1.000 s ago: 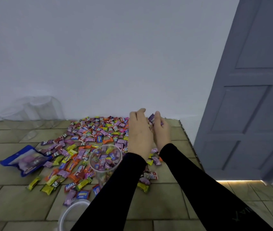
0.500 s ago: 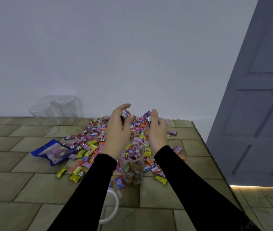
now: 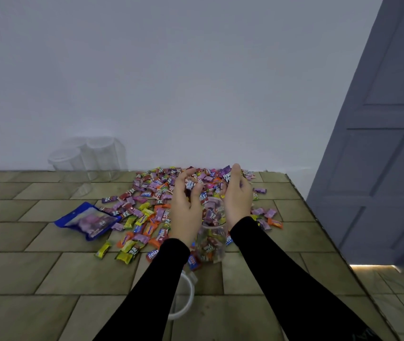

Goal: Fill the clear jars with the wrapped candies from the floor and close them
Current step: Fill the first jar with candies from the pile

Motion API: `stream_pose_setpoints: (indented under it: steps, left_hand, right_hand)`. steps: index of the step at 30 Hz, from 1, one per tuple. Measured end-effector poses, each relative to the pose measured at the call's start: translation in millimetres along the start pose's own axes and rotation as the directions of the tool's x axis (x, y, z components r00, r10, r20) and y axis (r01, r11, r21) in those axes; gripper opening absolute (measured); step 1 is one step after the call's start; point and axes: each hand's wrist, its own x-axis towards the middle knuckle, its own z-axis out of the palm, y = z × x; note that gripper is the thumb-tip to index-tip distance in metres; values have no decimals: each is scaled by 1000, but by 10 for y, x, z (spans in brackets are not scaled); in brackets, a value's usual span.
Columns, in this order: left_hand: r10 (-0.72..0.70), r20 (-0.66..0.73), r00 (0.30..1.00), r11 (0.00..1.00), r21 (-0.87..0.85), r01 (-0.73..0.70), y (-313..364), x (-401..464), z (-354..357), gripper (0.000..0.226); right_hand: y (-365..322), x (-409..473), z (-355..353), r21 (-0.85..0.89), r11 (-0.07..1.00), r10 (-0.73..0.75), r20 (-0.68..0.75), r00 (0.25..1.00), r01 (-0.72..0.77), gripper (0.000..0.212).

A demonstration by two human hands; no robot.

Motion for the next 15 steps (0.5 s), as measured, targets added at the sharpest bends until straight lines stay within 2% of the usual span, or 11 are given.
stream_pose_setpoints:
  steps: [4, 15]
  left_hand:
    - [3, -32, 999, 997, -78, -6, 25, -20, 30, 20]
    - [-59, 47, 997, 986, -151, 66, -18, 7, 47, 4]
  right_hand:
    - [16, -8, 24, -42, 999, 1, -23, 1000, -2, 54]
    - [48, 1, 65, -99, 994, -39, -27, 999, 36, 54]
